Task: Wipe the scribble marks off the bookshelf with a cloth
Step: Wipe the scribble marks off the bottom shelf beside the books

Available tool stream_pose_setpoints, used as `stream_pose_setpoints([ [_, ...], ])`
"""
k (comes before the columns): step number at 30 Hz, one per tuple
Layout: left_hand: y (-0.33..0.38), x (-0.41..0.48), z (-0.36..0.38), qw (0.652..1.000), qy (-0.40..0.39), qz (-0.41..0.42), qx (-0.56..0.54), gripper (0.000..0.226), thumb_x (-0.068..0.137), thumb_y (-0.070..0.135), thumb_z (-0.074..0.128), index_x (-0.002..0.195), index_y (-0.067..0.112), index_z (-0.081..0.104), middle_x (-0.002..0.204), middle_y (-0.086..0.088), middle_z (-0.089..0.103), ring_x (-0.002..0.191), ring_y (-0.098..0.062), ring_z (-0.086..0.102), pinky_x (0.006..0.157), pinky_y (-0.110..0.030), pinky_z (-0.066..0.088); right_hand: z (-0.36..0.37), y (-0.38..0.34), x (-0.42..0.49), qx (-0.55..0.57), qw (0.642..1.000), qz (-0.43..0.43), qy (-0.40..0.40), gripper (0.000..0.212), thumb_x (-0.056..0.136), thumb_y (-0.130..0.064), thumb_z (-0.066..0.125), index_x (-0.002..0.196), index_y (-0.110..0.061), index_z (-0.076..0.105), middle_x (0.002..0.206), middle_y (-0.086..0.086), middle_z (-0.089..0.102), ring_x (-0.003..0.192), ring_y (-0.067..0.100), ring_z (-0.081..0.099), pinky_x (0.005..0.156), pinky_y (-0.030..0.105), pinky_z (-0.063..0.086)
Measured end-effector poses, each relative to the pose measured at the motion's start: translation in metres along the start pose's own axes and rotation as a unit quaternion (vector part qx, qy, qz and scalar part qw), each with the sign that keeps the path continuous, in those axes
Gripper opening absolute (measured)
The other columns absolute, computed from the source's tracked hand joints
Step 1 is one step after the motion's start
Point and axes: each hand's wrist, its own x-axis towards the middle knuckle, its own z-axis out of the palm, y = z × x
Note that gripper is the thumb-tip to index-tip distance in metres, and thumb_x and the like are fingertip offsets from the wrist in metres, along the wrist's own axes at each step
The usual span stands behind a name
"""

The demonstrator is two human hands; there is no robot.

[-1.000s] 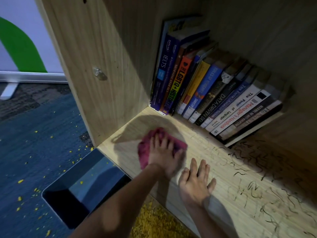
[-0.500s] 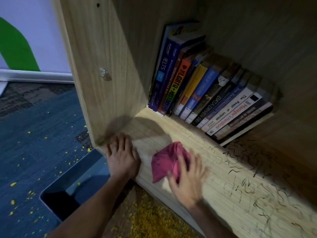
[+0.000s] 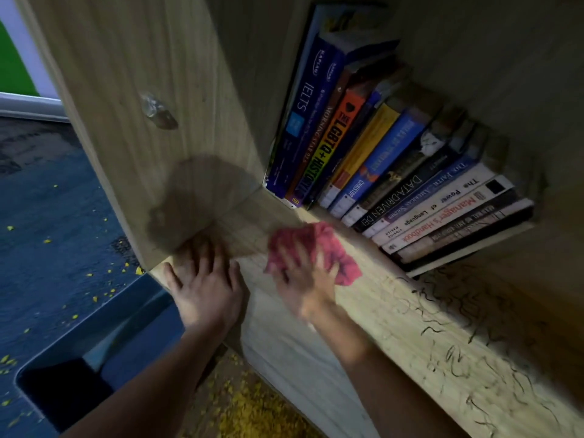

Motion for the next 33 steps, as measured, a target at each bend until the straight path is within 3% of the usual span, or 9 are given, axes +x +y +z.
stream_pose_setpoints([
  [3,0.000,0.000,0.001,1.000,0.016,-0.003,-0.004,0.061,0.096,0.046,0.006,0.153,0.026,0.019,0.161,0.005,0.011,0.148,-0.020,-0.002,0.113,-0.052,-0.011,0.009,0.019,-0.040,-0.041,0.997,-0.069,-0.019,0.060,0.100,-0.053,0.004,0.133,-0.036,0.051,0.138,-0.004,0.054,0.124,0.034,0.052,0.081,0.065,0.048],
  [6,0.000,0.000,0.002,0.999,0.036,-0.008,-0.012,0.069,0.088,0.049,0.012,0.149,0.023,0.031,0.158,0.003,0.024,0.147,-0.022,0.006,0.112,-0.053,-0.011,-0.004,0.046,-0.011,-0.037,0.997,-0.045,-0.053,0.069,0.091,-0.060,-0.011,0.149,-0.040,0.021,0.159,-0.004,0.017,0.145,0.031,0.018,0.105,0.068,0.020],
  [8,-0.001,0.000,0.002,0.999,0.034,-0.005,-0.009,0.070,0.088,0.049,0.012,0.149,0.022,0.033,0.157,0.003,0.025,0.147,-0.022,0.007,0.112,-0.053,-0.010,-0.007,0.054,0.027,-0.001,0.999,0.030,-0.034,0.059,0.095,-0.058,-0.001,0.151,-0.040,-0.002,0.160,-0.011,-0.005,0.146,0.024,0.002,0.113,0.058,0.010],
  [14,-0.003,-0.001,-0.001,0.999,0.037,0.003,-0.014,0.055,0.099,0.046,0.022,0.148,0.022,0.035,0.158,0.002,0.022,0.148,-0.021,0.005,0.113,-0.053,-0.009,-0.010,0.079,-0.005,0.017,0.997,0.070,-0.038,0.051,0.101,-0.050,0.009,0.147,-0.047,-0.011,0.159,-0.016,-0.010,0.146,0.017,0.001,0.113,0.058,0.005],
  [18,0.001,0.000,0.000,0.998,0.050,-0.002,-0.026,0.063,0.093,0.047,0.018,0.146,0.021,0.040,0.156,0.000,0.028,0.147,-0.022,0.010,0.111,-0.050,-0.012,-0.006,0.128,-0.066,0.034,0.960,0.278,-0.001,0.050,0.102,-0.046,0.013,0.150,-0.044,0.000,0.161,-0.010,0.004,0.145,0.024,0.010,0.113,0.057,0.010],
  [21,-0.001,0.000,0.003,0.999,0.045,-0.003,-0.020,0.068,0.088,0.049,0.016,0.145,0.021,0.040,0.156,0.001,0.029,0.147,-0.022,0.012,0.111,-0.052,-0.012,-0.008,0.084,-0.034,0.073,0.926,0.369,-0.031,0.052,0.102,-0.042,0.015,0.152,-0.033,0.003,0.161,-0.001,0.003,0.146,0.028,0.004,0.114,0.060,0.004],
  [25,-0.003,0.001,0.006,0.998,0.054,-0.003,-0.015,0.058,0.096,0.046,0.023,0.144,0.020,0.043,0.155,0.000,0.030,0.147,-0.023,0.011,0.110,-0.053,-0.011,-0.012,0.025,0.020,0.072,0.976,0.205,-0.026,0.053,0.103,-0.040,0.017,0.151,-0.038,-0.006,0.160,-0.009,-0.006,0.147,0.025,-0.006,0.111,0.063,-0.002],
  [28,-0.002,-0.001,0.004,0.998,0.058,0.001,-0.020,0.052,0.100,0.042,0.027,0.143,0.018,0.044,0.156,-0.001,0.030,0.147,-0.022,0.011,0.111,-0.054,-0.009,-0.011,0.052,0.002,0.052,0.995,0.076,-0.036,0.049,0.103,-0.042,0.013,0.144,-0.046,-0.013,0.153,-0.020,-0.018,0.145,0.018,-0.016,0.112,0.060,-0.005],
  [33,-0.001,0.001,0.005,0.997,0.065,-0.005,-0.035,0.050,0.101,0.037,0.028,0.144,0.017,0.042,0.155,0.000,0.031,0.147,-0.023,0.013,0.111,-0.052,-0.011,-0.003,0.064,-0.007,0.055,0.966,0.251,-0.001,0.050,0.103,-0.042,0.013,0.151,-0.042,-0.001,0.160,-0.010,-0.002,0.147,0.027,0.000,0.112,0.063,0.000],
])
